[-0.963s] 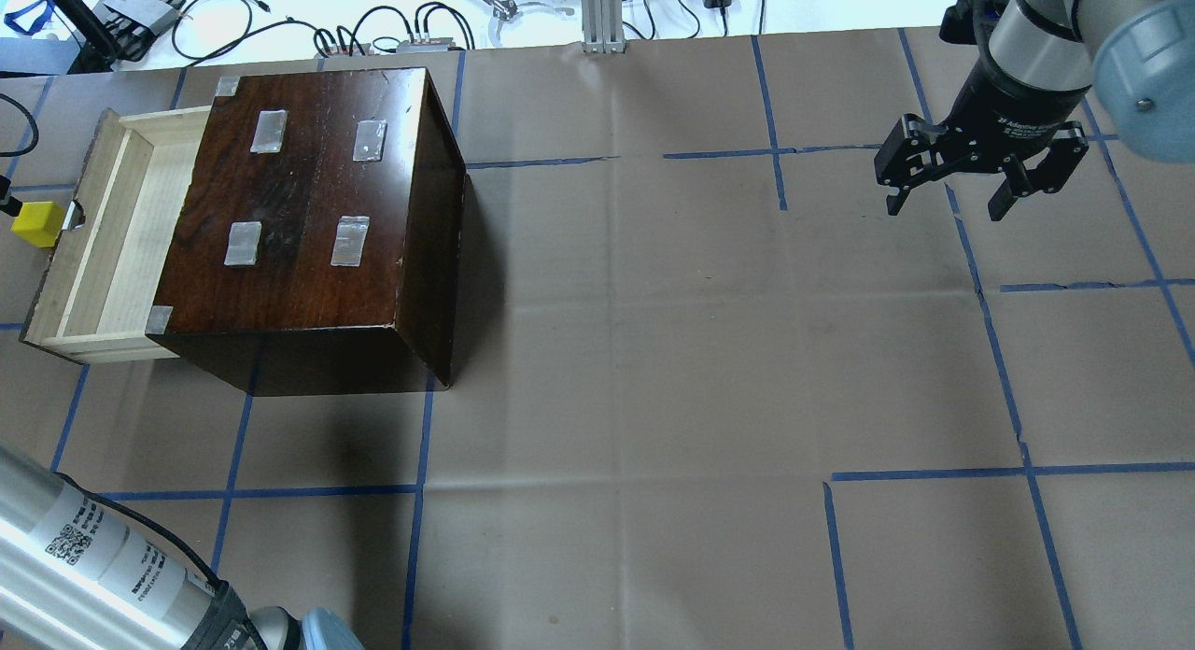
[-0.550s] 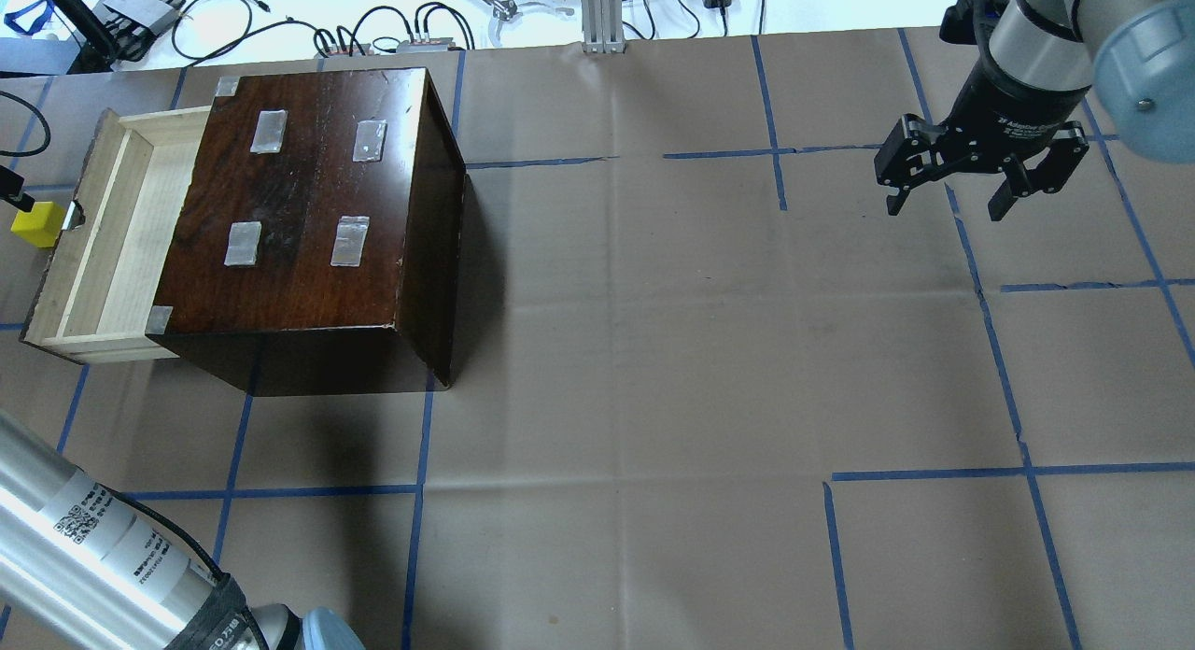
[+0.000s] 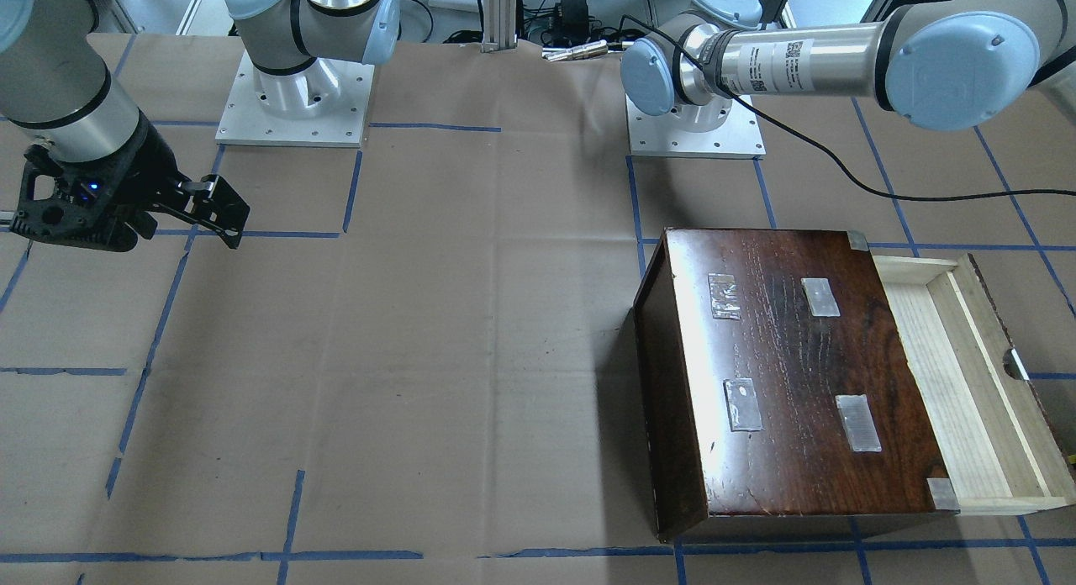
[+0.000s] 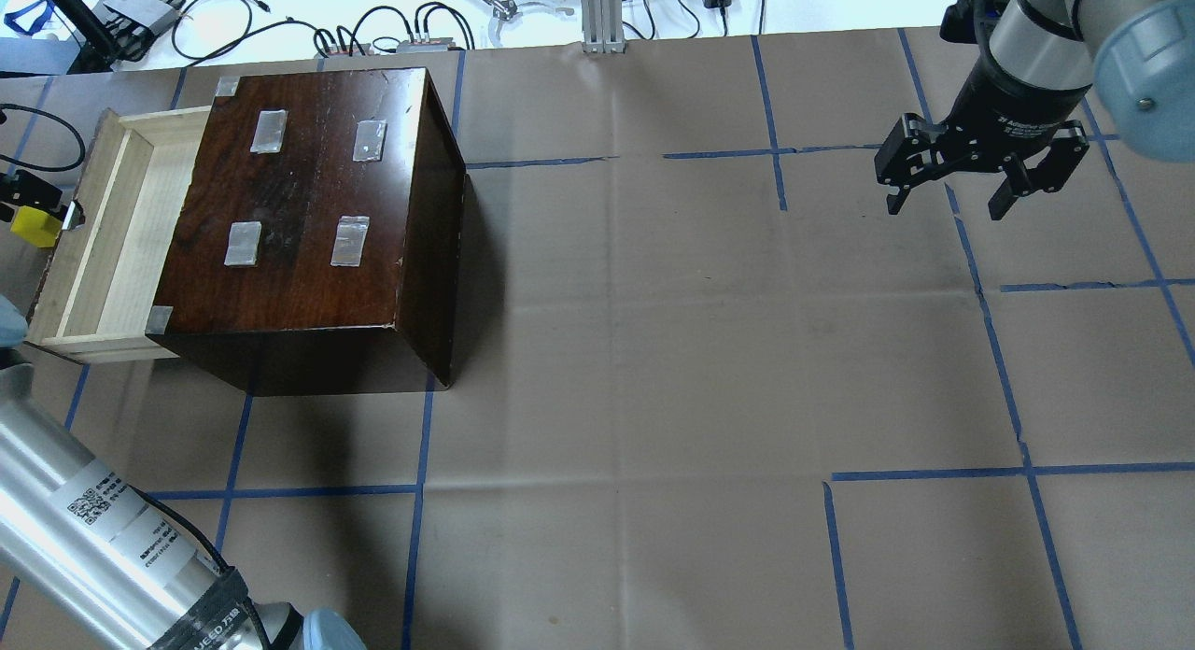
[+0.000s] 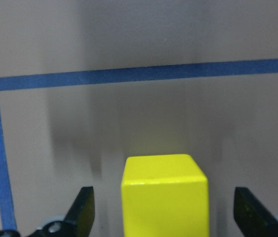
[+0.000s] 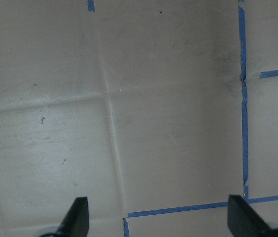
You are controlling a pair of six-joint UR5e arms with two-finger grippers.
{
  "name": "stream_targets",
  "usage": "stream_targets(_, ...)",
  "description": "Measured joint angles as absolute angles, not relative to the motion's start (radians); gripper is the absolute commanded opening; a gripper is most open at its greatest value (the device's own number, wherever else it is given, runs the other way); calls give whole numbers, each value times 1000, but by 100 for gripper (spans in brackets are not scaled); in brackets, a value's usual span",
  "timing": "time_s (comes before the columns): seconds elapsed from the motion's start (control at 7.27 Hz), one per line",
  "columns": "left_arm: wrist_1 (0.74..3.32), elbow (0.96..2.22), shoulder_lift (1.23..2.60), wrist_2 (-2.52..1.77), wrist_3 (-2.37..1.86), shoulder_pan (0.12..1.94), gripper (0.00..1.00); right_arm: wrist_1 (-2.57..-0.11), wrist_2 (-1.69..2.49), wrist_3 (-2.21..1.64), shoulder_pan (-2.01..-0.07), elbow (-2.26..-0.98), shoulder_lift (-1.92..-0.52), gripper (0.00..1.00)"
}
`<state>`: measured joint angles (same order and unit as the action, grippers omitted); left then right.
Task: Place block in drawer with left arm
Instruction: 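Grasp the yellow cube with the left gripper and lift it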
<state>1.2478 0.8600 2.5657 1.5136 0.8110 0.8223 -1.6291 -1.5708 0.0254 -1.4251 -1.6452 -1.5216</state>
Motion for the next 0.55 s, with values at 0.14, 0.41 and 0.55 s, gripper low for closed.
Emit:
stream_targets(0.14, 1248, 857, 2573, 1514, 811, 823, 70, -1629, -1571, 25, -1425, -1646, -1522, 100)
stream_targets(0.41, 1249, 856, 2576, 1517, 812, 824, 30, -1629, -1571, 25, -1425, -1646, -1522, 100)
stream_targets(0.55, 1252, 855, 2576, 1519, 815, 824, 10, -1629, -1571, 25, -1425, -1646, -1522, 100)
